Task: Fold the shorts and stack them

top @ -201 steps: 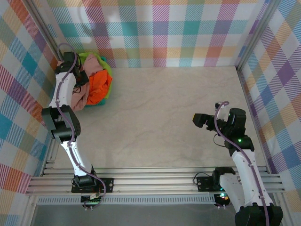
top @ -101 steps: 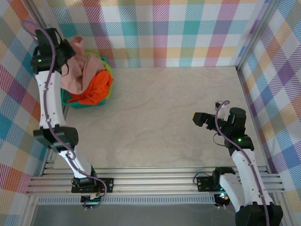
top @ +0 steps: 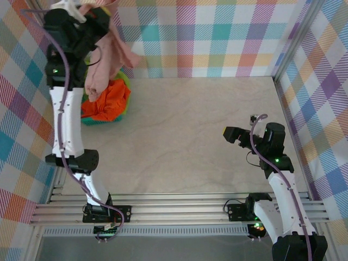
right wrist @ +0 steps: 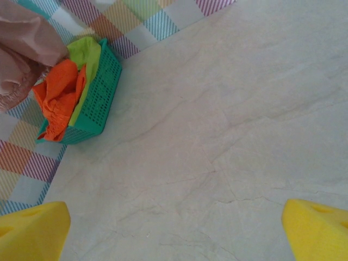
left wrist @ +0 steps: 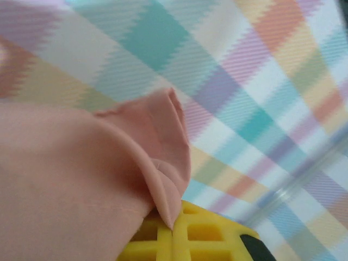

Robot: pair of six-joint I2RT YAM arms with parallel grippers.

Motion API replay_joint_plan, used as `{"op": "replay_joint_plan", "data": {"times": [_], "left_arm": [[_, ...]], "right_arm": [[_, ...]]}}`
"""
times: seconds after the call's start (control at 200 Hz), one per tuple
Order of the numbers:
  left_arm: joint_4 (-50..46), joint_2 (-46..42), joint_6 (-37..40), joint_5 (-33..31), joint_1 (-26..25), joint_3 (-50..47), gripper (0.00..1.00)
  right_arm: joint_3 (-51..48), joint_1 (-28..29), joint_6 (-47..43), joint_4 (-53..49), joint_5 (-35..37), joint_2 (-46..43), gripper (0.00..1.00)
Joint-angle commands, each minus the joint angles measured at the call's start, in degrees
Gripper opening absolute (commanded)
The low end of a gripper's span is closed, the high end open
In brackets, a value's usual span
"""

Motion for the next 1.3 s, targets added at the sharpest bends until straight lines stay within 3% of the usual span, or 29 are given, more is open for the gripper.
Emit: {"op": "replay_joint_plan", "data": {"times": [0.0, 0.29, 0.39, 0.525, 0.625, 0.73, 0.795, 0.875, 1.02, 1.165, 1.295], "left_arm": [[7.36, 2.87, -2.03, 3.82, -7.18, 3.58, 0.00], [13.69, 7.13, -0.83, 1.54, -21.14, 7.39, 0.00], [10.19, 7.70, -1.22, 0.08, -22.19, 7.32, 0.00], [-1.51, 8.90, 1.62, -4.48, -22.19, 5.79, 0.00], [-6.89, 8.70, 2.35, -6.69, -22.06, -1.57, 0.10], [-2.22, 5.17, 3.47, -10.04, -21.94, -18.45, 0.31], [2.19, 2.66, 3.63, -13.72, -21.19, -28.39, 0.69], [5.49, -0.10, 2.90, -15.34, -19.33, -36.93, 0.85], [11.69, -8.90, 2.23, -14.57, -18.58, -50.71, 0.97], [13.16, -14.14, 0.88, -10.05, -20.08, -60.79, 0.97], [15.63, -11.81, 0.42, -7.55, -25.08, -63.56, 0.96]], "right_arm": [[2.36, 0.29, 1.07, 1.04, 1.28, -1.21, 1.00], [4.82, 0.32, 0.44, -0.93, 3.00, -3.47, 0.99], [5.24, 0.33, 0.37, -1.30, 3.21, -3.99, 0.99], [5.94, 0.27, 0.18, -2.69, 3.00, -3.95, 0.99], [6.10, 0.34, 0.46, -4.01, 4.27, -3.45, 1.00], [7.02, 0.26, 0.09, -7.08, 5.00, -0.84, 0.99], [8.10, 0.34, 0.22, -9.46, 5.18, 2.01, 1.00], [9.81, 0.33, 0.16, -13.28, 4.26, 6.66, 1.00], [11.14, 0.32, -0.33, -17.13, 1.61, 13.04, 1.00], [9.95, 0.38, -0.23, -16.59, 2.63, 13.52, 0.98], [8.25, 0.42, 1.55, -16.50, 6.98, 10.99, 0.99]]}}
